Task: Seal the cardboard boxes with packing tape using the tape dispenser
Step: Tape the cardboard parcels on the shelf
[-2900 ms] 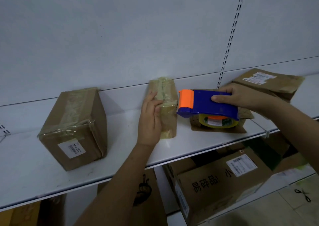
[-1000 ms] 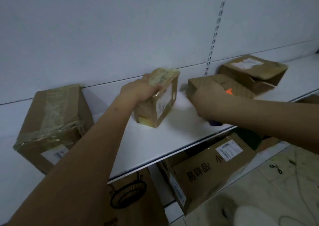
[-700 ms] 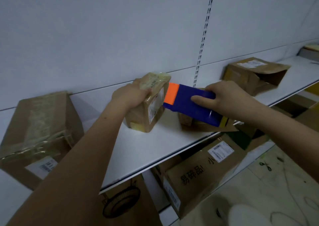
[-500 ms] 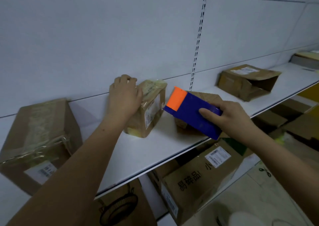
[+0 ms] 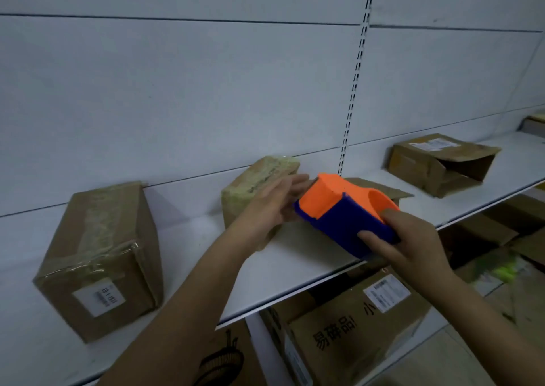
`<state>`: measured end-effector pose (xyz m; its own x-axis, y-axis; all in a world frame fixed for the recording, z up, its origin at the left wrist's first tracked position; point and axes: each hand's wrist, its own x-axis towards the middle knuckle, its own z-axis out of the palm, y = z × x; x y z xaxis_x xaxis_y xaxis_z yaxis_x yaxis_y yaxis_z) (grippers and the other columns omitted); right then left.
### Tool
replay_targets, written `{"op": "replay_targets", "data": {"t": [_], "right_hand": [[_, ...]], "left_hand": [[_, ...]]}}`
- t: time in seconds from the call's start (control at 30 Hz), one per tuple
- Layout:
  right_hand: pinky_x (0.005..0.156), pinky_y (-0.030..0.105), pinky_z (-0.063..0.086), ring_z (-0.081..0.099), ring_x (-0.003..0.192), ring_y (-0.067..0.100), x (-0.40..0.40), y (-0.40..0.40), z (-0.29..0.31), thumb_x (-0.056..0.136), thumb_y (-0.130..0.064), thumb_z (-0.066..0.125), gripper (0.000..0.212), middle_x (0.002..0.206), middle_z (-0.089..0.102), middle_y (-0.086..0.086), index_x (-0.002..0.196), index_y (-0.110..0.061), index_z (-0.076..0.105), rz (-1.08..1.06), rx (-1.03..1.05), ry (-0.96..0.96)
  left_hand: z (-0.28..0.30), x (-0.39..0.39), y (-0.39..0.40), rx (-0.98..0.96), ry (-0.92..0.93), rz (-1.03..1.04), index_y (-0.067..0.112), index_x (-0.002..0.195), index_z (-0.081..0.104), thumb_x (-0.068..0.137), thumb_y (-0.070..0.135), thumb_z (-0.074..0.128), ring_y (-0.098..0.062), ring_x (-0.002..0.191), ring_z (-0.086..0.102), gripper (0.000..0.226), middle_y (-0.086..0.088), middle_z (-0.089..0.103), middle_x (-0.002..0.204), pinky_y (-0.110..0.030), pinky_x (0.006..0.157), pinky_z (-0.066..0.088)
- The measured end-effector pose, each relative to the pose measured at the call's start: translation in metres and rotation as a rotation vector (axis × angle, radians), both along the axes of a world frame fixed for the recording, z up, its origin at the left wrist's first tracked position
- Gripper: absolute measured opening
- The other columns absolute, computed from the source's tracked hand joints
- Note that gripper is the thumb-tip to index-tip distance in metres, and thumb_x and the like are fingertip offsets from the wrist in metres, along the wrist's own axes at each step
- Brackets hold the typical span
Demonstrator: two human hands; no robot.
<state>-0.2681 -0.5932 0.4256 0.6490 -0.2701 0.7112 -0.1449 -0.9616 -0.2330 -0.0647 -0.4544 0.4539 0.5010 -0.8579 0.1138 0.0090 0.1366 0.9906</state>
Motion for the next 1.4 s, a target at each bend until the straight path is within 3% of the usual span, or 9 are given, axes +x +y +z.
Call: {"op": "replay_targets", "data": {"t": [0.1, 0.3, 0.47, 0.6, 0.87, 1.03, 1.2, 1.3, 1.4], "right_hand": [[0.057, 0.016, 0.03, 0.054, 0.057, 0.015, 0.003, -0.003, -0.018, 0.097, -0.063, 0.034, 0.063, 0.064, 0.058, -0.001, 0.08, -0.011, 0.065, -0.047, -0.271, -0.011], [0.077, 0.027, 0.042, 0.054, 0.08, 0.02, 0.01, -0.013, -0.05, 0.098, -0.047, 0.051, 0.035, 0.075, 0.065, 0.01, 0.089, -0.013, 0.049, 0.044, -0.45, -0.161], [0.09, 0.032, 0.044, 0.054, 0.09, 0.021, 0.005, -0.013, -0.062, 0.097, -0.046, 0.052, 0.036, 0.081, 0.07, 0.014, 0.095, -0.011, 0.051, 0.044, -0.535, -0.183], [0.095, 0.034, 0.043, 0.056, 0.093, 0.023, 0.0, -0.016, -0.069, 0.094, -0.046, 0.055, 0.036, 0.084, 0.072, 0.014, 0.098, -0.011, 0.053, 0.03, -0.562, -0.183], [0.095, 0.034, 0.044, 0.056, 0.093, 0.022, -0.009, -0.015, -0.078, 0.087, -0.046, 0.063, 0.038, 0.086, 0.073, 0.013, 0.097, -0.011, 0.053, 0.019, -0.586, -0.169], [0.09, 0.034, 0.047, 0.062, 0.083, 0.021, -0.008, -0.023, -0.081, 0.091, -0.048, 0.058, 0.034, 0.084, 0.07, 0.006, 0.094, -0.015, 0.051, 0.001, -0.588, -0.046], [0.072, 0.033, 0.054, 0.063, 0.073, 0.021, 0.0, -0.022, -0.082, 0.091, -0.051, 0.049, 0.047, 0.082, 0.068, 0.005, 0.092, -0.009, 0.069, -0.07, -0.503, 0.089], [0.069, 0.031, 0.055, 0.065, 0.071, 0.02, 0.005, -0.019, -0.08, 0.089, -0.052, 0.047, 0.051, 0.082, 0.07, 0.006, 0.094, -0.007, 0.07, -0.11, -0.474, 0.087], [0.068, 0.032, 0.055, 0.064, 0.071, 0.019, 0.008, -0.018, -0.078, 0.096, -0.053, 0.04, 0.054, 0.082, 0.07, 0.004, 0.094, -0.008, 0.069, -0.085, -0.44, 0.104]], "left_hand": [[0.0, -0.006, 0.002, 0.031, 0.021, -0.041, 0.016, 0.129, 0.06, 0.107, 0.036, 0.028, -0.011, 0.108, 0.064, 0.044, 0.003, 0.069, 0.117, -0.033, 0.087, 0.053], [-0.009, -0.006, 0.002, 0.04, 0.007, -0.112, 0.017, 0.126, 0.063, 0.108, 0.036, 0.031, -0.018, 0.122, 0.061, 0.041, -0.001, 0.068, 0.128, -0.048, 0.105, 0.045], [-0.009, -0.009, 0.004, 0.018, -0.152, -0.057, 0.019, 0.133, 0.059, 0.102, 0.001, 0.044, -0.012, 0.094, 0.067, 0.039, 0.001, 0.059, 0.107, -0.019, 0.073, 0.049], [-0.003, -0.002, 0.004, 0.079, -0.41, -0.142, 0.021, 0.136, 0.058, 0.096, -0.008, 0.054, 0.0, 0.087, 0.064, 0.05, 0.002, 0.053, 0.115, -0.011, 0.076, 0.048], [-0.004, 0.001, -0.023, 0.032, -0.805, -0.086, 0.02, 0.096, 0.08, 0.086, 0.018, 0.077, -0.005, 0.094, 0.068, 0.011, 0.008, 0.073, 0.101, -0.019, 0.082, 0.053], [-0.01, 0.004, -0.041, 0.258, -1.074, -0.128, 0.021, 0.092, 0.065, 0.097, 0.025, 0.063, -0.009, 0.098, 0.065, 0.006, 0.006, 0.072, 0.102, -0.036, 0.085, 0.054], [-0.015, 0.01, -0.041, 0.421, -1.003, -0.241, 0.012, 0.091, 0.054, 0.102, 0.017, 0.052, -0.004, 0.127, 0.052, 0.013, -0.003, 0.065, 0.123, -0.029, 0.095, 0.048], [-0.009, 0.015, -0.033, 0.45, -1.175, -0.242, 0.019, 0.093, 0.052, 0.103, 0.022, 0.049, -0.017, 0.116, 0.06, 0.01, -0.002, 0.067, 0.117, -0.042, 0.092, 0.049], [0.0, 0.014, -0.023, 0.444, -1.364, -0.225, 0.027, 0.094, 0.05, 0.103, 0.026, 0.047, -0.013, 0.099, 0.061, 0.01, 0.005, 0.066, 0.11, -0.041, 0.084, 0.049]]}}
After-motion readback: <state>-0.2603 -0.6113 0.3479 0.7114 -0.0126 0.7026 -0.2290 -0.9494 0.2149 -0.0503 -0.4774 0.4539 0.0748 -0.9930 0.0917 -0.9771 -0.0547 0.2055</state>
